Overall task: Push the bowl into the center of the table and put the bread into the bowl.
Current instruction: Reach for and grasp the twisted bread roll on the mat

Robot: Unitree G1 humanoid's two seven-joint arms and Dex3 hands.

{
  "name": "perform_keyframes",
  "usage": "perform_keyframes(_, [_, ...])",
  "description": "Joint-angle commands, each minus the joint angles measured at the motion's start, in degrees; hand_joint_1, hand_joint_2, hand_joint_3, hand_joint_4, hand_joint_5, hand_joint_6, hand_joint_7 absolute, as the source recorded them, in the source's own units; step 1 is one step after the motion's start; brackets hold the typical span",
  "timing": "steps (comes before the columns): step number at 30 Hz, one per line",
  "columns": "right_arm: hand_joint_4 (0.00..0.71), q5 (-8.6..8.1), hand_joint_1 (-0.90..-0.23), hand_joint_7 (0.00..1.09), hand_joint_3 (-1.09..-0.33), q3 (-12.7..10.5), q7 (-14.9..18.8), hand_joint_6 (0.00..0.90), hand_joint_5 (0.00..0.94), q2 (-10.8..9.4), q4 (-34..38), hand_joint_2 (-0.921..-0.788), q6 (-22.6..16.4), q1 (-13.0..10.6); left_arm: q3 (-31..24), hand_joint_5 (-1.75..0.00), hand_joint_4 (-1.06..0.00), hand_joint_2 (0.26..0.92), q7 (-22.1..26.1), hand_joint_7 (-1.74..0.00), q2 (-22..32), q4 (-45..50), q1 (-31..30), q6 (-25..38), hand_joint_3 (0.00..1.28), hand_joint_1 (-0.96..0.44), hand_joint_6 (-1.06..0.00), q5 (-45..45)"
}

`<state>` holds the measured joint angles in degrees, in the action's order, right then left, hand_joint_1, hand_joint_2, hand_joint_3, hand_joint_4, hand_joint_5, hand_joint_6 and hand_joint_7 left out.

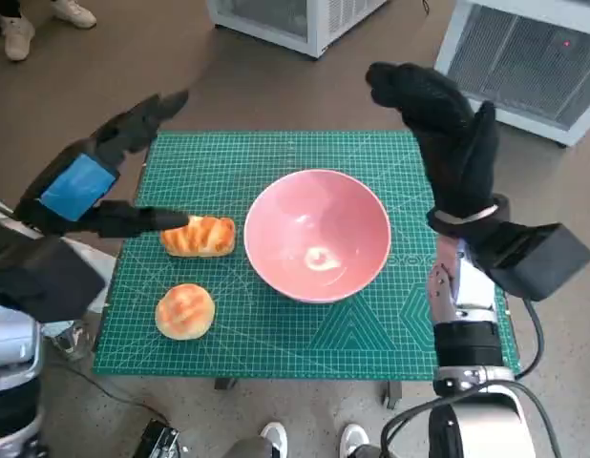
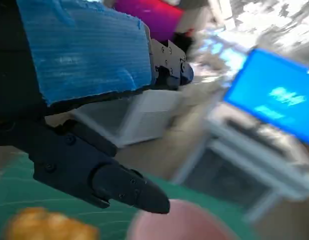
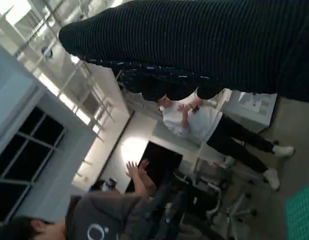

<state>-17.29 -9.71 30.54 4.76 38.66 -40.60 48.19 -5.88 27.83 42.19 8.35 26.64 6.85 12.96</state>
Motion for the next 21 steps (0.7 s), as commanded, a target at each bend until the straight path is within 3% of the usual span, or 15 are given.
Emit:
perform_keyframes(1, [0.219, 0.97, -0.806, 0.55, -0.671, 0.3, -0.6, 0.044, 0.004, 0.7, 0.4, -0.921, 0.6, -1.1, 1.7, 0.00, -0.17, 0.729, 3.7, -0.04, 1.6, -0.2, 0.9, 4.8, 0.00, -0.40, -0.31, -0.4])
perform_keyframes(8, [0.219, 0.67, -0.794, 0.55, -0.679, 0.2, -0.6, 0.043, 0.004, 0.7, 1.8, -0.921, 0.5, -0.4, 5.4, 0.00, -0.16, 0.728, 6.8, -0.02, 1.9, -4.6, 3.0, 8.4, 0.00, -0.30, -0.31, 1.2])
perform_keyframes(21, [0.220, 0.53, -0.792, 0.56, -0.681, 0.1, -0.7, 0.049, 0.003, 0.8, 2.9, -0.921, 0.0, -0.4, 16.4, 0.00, -0.14, 0.727, 6.6, -0.01, -0.1, -15.0, 7.5, 9.0, 0.00, -0.21, -0.32, 9.7])
